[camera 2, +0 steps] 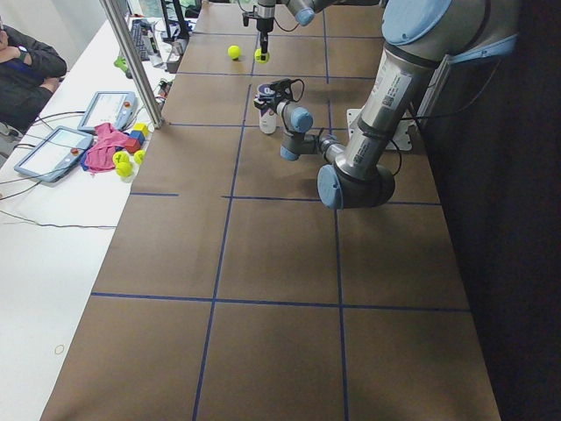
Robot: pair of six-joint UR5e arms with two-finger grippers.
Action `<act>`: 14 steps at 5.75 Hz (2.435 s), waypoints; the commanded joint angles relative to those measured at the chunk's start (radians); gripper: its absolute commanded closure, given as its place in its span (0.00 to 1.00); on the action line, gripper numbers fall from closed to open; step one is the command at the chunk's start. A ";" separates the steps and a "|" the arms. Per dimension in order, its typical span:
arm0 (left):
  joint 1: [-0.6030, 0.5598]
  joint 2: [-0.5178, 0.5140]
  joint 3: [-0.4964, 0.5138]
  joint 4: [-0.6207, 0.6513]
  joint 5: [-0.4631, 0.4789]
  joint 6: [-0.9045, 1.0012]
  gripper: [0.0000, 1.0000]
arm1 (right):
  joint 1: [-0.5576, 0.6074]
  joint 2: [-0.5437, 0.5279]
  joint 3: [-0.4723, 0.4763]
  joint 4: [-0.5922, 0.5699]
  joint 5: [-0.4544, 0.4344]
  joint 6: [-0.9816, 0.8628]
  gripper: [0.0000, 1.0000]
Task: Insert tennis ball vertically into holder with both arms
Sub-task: 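Carry the ball with the right gripper above the can's opening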
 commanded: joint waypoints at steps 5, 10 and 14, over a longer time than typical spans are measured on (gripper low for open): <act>0.002 0.001 0.002 0.005 0.000 0.000 0.04 | -0.180 0.492 -0.084 -0.282 -0.114 0.373 0.84; 0.002 -0.001 0.003 0.005 0.000 0.000 0.04 | -0.212 0.573 -0.220 -0.292 -0.167 0.375 0.64; 0.003 -0.001 0.003 0.005 0.000 0.000 0.04 | -0.221 0.565 -0.215 -0.305 -0.180 0.375 0.02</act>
